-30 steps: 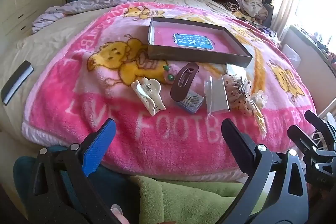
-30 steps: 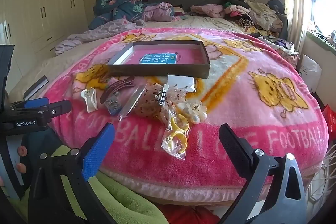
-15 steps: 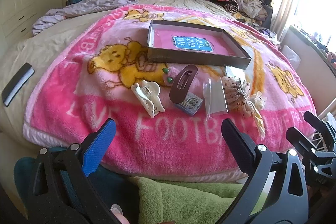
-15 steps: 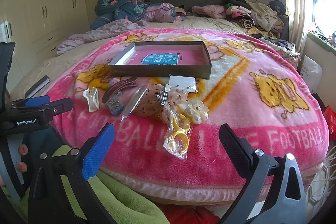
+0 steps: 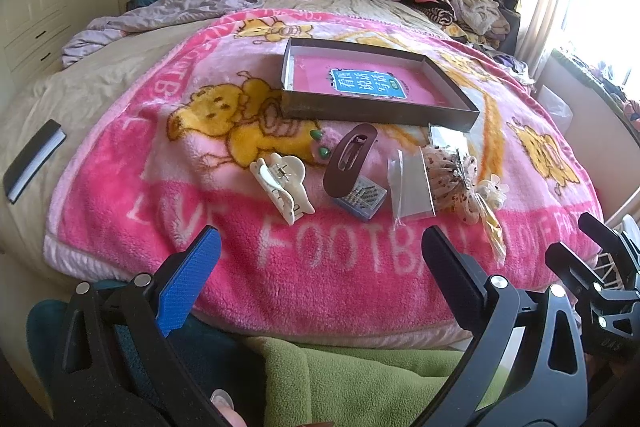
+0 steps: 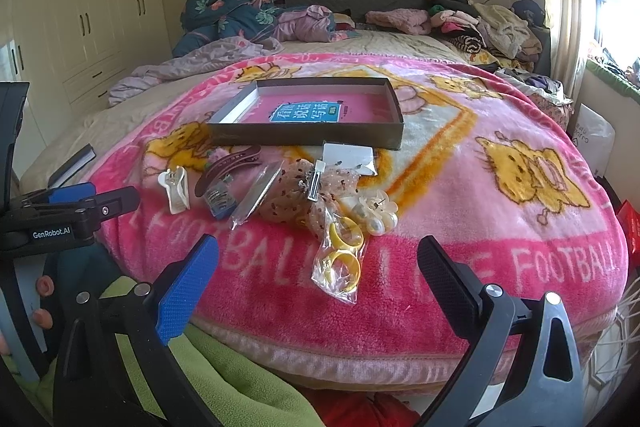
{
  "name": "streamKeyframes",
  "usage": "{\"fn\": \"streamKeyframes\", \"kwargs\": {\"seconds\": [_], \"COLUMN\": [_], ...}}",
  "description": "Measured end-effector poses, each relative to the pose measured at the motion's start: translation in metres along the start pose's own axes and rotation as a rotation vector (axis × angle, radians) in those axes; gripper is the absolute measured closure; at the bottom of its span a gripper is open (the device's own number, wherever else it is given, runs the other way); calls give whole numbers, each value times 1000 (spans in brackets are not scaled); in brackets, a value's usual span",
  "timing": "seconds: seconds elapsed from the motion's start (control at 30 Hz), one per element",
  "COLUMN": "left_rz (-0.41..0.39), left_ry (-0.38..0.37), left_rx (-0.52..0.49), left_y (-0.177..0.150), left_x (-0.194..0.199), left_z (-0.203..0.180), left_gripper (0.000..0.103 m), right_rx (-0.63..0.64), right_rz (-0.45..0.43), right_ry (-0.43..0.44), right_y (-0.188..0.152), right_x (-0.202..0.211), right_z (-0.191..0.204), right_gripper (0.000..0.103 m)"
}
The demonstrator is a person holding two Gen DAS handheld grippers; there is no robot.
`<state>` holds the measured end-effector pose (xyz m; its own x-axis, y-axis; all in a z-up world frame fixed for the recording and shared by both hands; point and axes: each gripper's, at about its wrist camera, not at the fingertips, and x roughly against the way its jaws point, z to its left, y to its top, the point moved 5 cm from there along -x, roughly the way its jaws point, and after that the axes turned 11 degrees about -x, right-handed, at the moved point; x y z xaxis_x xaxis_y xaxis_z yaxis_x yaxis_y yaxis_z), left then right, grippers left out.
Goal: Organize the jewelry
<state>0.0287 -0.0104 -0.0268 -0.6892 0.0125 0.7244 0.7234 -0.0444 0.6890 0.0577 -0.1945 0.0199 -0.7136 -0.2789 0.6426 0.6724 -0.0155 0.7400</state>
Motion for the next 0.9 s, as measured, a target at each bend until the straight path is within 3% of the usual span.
{"fn": "streamKeyframes", "kwargs": {"seconds": [0.9], "left_rz": [23], "left_ry": [-5], "left_rx": [8], "left_y": [-1], "left_x": [-15], "left_z": [2], "left_gripper": [11], "right_rx": [-12], "right_rz": [32], "right_ry": [-4], "right_y": [-2], "right_x": [-17], "right_z": [-9], "right_gripper": [6]}}
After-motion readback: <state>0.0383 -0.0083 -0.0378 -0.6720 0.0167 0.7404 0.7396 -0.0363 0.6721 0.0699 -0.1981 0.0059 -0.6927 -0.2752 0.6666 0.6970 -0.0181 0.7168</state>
